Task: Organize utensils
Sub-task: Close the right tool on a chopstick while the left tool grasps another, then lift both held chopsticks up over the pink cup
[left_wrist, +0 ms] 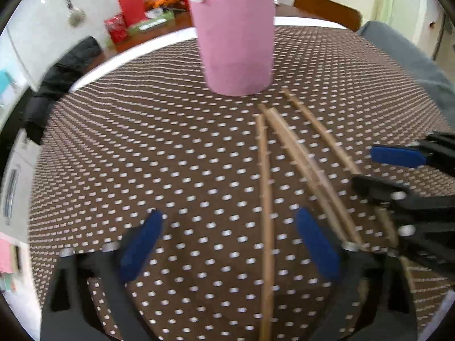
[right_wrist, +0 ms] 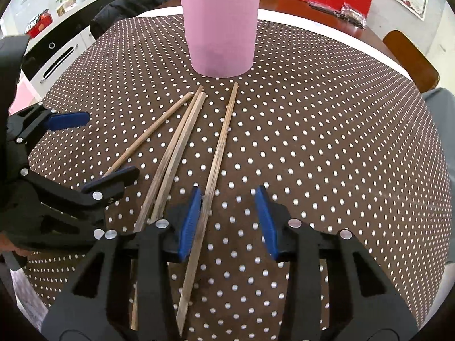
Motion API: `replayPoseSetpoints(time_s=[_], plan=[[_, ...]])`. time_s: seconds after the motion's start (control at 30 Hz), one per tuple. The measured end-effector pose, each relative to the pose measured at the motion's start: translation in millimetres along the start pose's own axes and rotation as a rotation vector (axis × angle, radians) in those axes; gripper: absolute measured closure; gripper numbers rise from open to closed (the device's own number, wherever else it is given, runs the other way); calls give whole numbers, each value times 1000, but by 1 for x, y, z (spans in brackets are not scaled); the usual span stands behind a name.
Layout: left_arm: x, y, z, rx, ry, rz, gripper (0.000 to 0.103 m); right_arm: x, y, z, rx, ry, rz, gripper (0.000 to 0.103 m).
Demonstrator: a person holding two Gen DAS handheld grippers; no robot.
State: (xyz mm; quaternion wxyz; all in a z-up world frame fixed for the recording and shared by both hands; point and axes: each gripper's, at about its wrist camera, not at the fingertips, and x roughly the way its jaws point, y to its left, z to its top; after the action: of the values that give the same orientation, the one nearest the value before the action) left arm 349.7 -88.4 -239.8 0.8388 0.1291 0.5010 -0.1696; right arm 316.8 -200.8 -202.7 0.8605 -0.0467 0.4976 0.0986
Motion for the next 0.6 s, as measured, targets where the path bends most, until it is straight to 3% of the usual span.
replayPoseSetpoints(time_s=[0.03,0.1,0.17,0.3,0.43,0.47,0.5,0.57,0.6], plan=[[-2,-1,3,-3,5,-21,42,2,0,3,-9,-2,-5,66],[-5,-5,4,15,4,-30,82,2,1,5,-27,-4,4,81],[-10,-8,0,17,3,-33,97,-1,3,3,-58,2,16,90],[-20,0,-15,-35,-6,-60,97,-11,-11,-15,-68,19,63,93],[-24,-1,-22,-76,-17,-36,97,-12,-23,-17,-47,37,73,92],[-23,2,-24,-75,-16,-33,92,-12,-24,-17,-39,37,75,92],[-23,2,-25,-75,-15,-31,74,-11,-24,-15,-28,37,74,92],[-20,1,-21,-77,-9,7,47,-9,-17,-12,-16,33,63,92],[-17,0,-19,-71,-7,26,47,-8,-14,-10,-11,30,53,92]])
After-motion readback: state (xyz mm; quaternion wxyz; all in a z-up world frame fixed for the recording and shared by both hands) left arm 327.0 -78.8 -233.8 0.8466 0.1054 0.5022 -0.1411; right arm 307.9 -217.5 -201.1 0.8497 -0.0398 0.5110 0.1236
